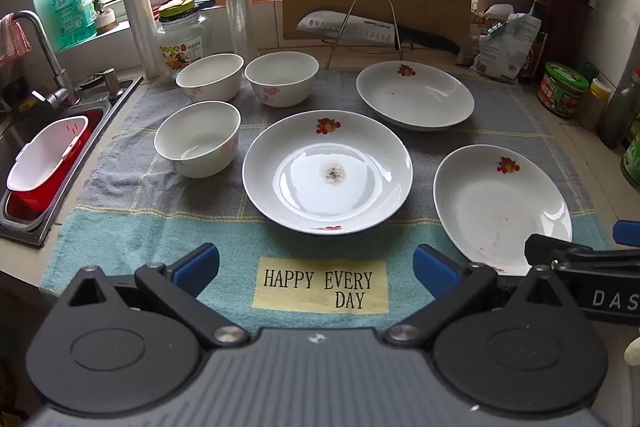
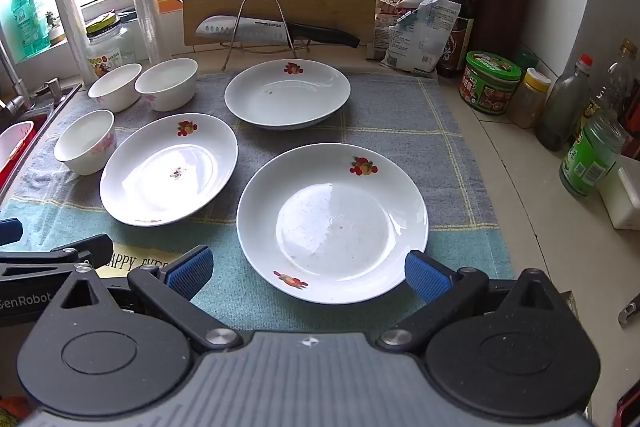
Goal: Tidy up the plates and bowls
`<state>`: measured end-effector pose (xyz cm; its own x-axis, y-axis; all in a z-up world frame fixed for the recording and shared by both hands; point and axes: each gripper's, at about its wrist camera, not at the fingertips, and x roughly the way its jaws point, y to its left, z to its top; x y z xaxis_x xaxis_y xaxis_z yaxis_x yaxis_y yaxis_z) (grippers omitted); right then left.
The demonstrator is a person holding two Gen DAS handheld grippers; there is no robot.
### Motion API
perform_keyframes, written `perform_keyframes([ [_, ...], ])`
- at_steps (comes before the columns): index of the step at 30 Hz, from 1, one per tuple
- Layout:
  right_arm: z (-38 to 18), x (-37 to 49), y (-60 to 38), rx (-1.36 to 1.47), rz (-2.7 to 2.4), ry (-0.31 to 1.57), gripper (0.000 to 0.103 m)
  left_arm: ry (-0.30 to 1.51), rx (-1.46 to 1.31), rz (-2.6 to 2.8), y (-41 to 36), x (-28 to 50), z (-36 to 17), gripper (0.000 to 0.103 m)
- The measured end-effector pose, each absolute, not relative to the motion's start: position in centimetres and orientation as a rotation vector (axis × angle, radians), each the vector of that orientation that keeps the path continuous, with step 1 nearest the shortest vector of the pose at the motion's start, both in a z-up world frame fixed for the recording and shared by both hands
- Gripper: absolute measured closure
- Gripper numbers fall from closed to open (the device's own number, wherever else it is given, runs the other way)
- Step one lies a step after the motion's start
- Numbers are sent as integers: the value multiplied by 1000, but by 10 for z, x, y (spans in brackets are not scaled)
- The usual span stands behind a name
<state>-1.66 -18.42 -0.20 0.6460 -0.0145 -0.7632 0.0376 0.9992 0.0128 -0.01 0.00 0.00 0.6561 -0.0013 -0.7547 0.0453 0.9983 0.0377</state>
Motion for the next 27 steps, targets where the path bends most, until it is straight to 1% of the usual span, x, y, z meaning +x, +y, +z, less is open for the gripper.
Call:
perform_keyframes([
  [27,-2,-12,-183,29,-29,878,0,862,55,-26,1,1,-3,1],
])
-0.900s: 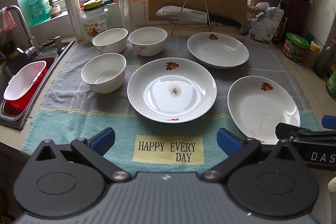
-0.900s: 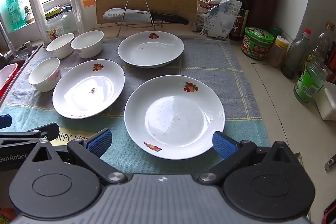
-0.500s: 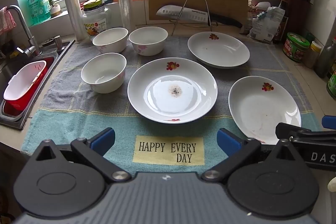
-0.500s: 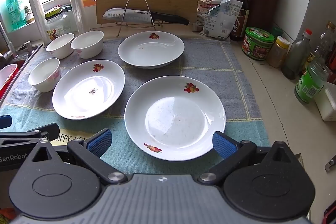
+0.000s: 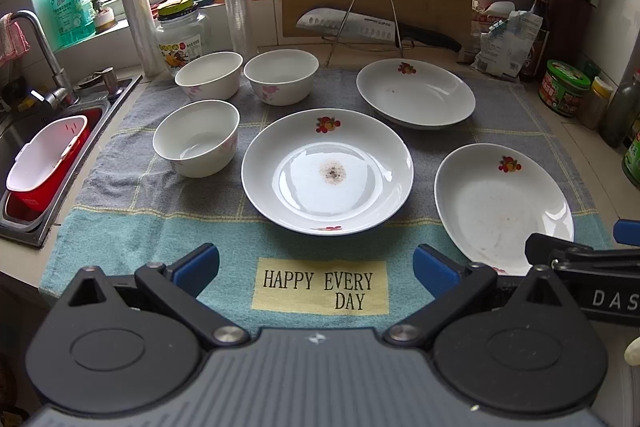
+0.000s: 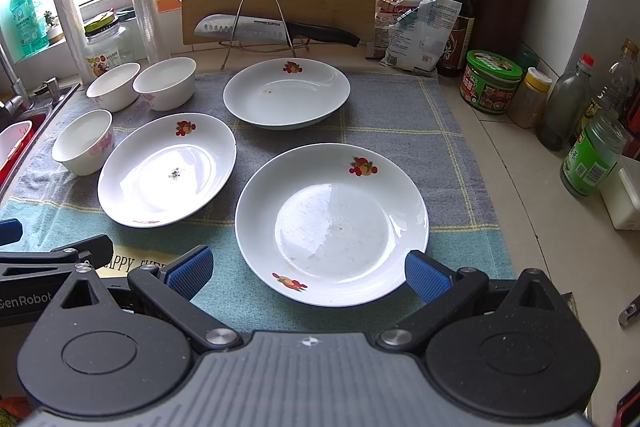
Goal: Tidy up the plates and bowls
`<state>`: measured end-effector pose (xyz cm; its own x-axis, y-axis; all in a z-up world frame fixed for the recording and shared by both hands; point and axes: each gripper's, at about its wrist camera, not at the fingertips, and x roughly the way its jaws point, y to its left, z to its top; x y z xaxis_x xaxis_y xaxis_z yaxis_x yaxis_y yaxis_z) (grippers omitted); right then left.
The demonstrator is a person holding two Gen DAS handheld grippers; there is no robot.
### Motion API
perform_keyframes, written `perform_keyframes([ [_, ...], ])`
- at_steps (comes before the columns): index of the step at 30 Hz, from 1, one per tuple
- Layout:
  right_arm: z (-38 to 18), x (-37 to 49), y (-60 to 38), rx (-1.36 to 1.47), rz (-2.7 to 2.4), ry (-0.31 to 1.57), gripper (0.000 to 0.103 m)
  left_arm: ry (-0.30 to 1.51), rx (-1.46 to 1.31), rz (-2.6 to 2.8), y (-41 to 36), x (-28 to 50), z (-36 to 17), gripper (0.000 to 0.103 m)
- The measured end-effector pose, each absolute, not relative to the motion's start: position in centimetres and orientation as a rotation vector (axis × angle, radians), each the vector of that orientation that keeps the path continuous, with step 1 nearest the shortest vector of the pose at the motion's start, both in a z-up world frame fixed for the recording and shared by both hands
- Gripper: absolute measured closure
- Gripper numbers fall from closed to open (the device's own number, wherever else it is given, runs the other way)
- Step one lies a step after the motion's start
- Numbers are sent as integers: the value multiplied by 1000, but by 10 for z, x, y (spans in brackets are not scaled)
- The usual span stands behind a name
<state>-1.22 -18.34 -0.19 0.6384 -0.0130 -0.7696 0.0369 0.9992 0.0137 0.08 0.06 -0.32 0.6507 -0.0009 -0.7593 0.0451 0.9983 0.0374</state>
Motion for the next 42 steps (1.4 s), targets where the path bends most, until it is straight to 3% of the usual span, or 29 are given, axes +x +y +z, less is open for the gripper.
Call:
perform_keyframes([
  [42,2,-11,-180,23,-33,872,0,863,54,-28,4,1,0,1],
])
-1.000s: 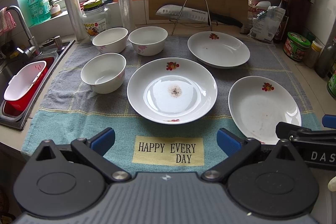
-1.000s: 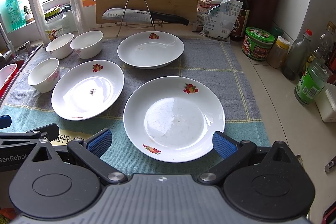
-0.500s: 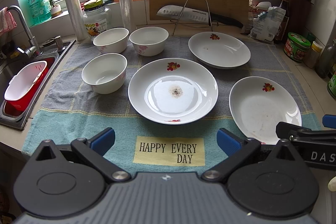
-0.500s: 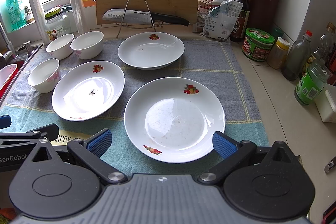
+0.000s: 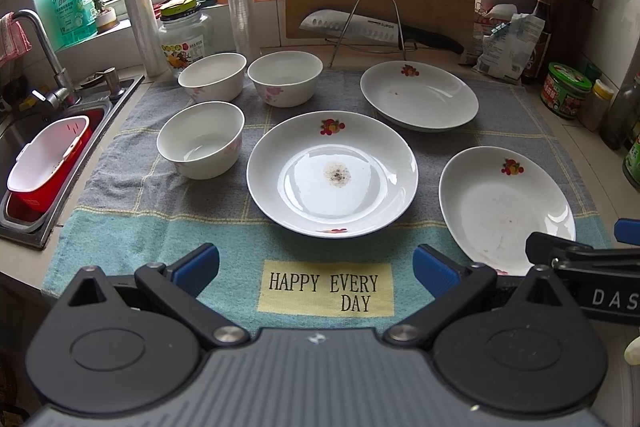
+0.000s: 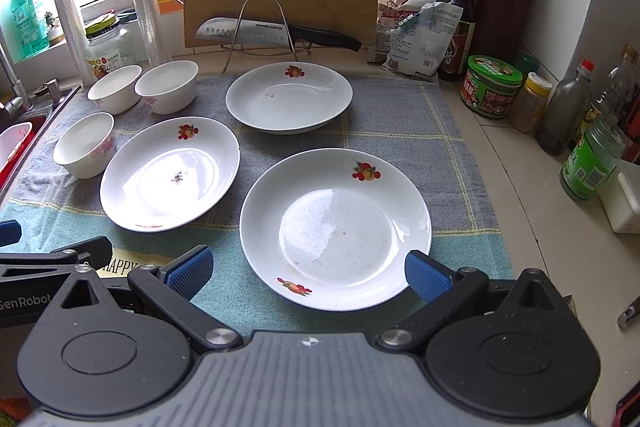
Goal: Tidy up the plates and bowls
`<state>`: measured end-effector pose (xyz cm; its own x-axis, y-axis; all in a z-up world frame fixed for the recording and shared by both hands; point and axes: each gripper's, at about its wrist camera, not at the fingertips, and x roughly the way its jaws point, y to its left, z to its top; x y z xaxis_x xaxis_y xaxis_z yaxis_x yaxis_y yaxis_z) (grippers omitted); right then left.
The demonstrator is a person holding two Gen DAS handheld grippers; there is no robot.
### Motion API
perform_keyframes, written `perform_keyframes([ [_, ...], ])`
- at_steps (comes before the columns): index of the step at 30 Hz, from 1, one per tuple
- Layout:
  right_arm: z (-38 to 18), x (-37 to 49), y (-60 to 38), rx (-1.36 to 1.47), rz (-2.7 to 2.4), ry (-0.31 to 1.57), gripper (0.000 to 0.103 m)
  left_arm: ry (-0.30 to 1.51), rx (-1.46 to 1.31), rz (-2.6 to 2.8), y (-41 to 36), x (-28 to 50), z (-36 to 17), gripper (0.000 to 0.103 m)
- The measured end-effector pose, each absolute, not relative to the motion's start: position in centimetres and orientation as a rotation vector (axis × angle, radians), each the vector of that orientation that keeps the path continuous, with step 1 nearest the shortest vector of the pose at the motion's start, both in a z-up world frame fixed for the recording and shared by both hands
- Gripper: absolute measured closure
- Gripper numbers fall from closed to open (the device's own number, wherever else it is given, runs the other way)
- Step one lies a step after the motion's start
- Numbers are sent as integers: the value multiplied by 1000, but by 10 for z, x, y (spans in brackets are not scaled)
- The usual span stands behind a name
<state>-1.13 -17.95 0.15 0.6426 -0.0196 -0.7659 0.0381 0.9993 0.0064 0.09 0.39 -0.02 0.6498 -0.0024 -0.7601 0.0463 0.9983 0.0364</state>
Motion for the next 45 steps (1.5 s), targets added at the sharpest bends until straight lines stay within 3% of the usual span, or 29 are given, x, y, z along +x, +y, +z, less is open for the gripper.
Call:
perform_keyframes([
  [32,10,-29,-158,-8,-97,740,0,751,86,-294,34,5,-10,1],
  [45,-12,-47,-175,20,-179,788,0,724,97,-459,34,-3,-35,1],
])
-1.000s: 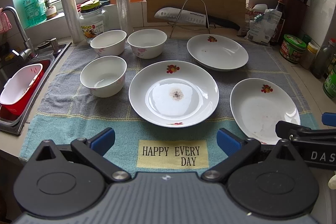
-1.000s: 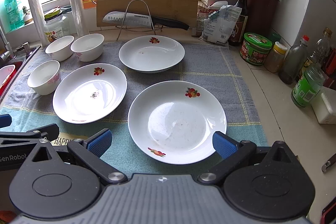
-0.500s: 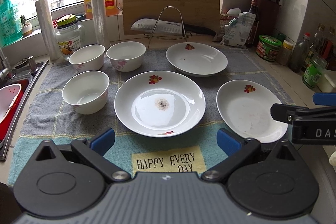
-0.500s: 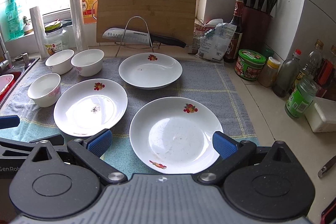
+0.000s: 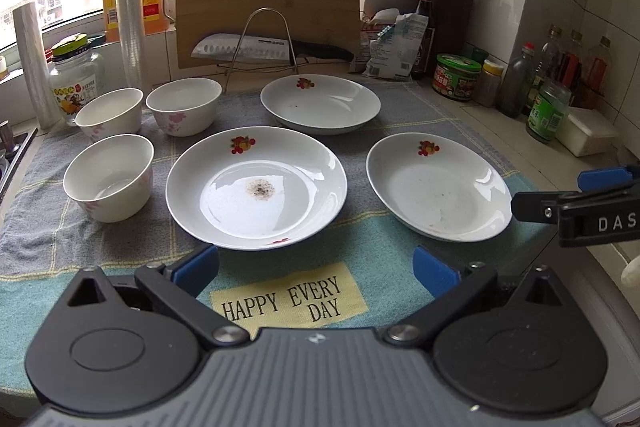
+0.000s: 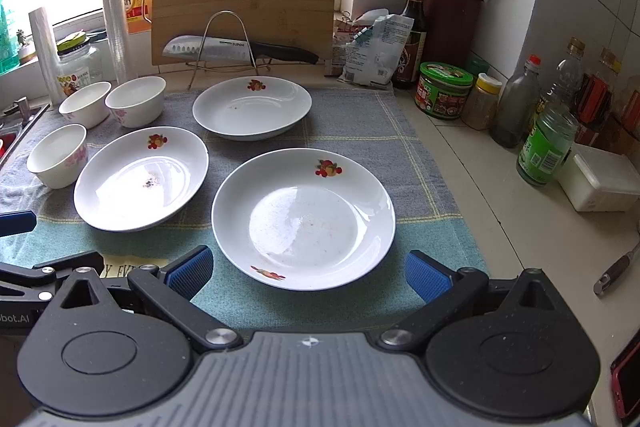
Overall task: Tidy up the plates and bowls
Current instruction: 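Move the right tool to the nearest white fruit-decal plate and grasp its rim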
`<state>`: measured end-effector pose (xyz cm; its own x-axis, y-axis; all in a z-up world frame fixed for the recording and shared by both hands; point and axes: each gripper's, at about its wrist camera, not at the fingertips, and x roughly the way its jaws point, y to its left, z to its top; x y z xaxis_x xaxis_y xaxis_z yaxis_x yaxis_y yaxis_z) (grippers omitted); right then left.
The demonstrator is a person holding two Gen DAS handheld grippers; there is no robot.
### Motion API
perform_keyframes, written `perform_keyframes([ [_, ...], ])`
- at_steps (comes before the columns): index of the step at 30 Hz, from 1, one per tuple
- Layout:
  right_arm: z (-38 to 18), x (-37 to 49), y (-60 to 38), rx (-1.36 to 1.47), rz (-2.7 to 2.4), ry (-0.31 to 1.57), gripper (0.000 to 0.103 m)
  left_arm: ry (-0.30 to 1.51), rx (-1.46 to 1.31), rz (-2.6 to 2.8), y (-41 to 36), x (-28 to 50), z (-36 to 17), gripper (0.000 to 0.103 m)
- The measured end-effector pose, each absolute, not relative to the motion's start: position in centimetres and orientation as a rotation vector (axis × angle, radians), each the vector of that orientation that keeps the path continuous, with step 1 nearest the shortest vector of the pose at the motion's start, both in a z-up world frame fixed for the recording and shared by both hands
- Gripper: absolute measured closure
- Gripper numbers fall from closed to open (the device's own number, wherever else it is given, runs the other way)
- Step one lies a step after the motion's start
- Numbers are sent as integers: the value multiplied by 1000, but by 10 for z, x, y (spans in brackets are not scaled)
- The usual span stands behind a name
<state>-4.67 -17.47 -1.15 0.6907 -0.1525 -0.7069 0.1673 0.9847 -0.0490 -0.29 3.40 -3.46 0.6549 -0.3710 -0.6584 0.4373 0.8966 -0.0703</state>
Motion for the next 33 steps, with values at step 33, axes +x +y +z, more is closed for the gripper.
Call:
perform_keyframes([
  [33,-80,32,-285,39,-37,947,0,822,235,-552,-92,27,-113,1],
])
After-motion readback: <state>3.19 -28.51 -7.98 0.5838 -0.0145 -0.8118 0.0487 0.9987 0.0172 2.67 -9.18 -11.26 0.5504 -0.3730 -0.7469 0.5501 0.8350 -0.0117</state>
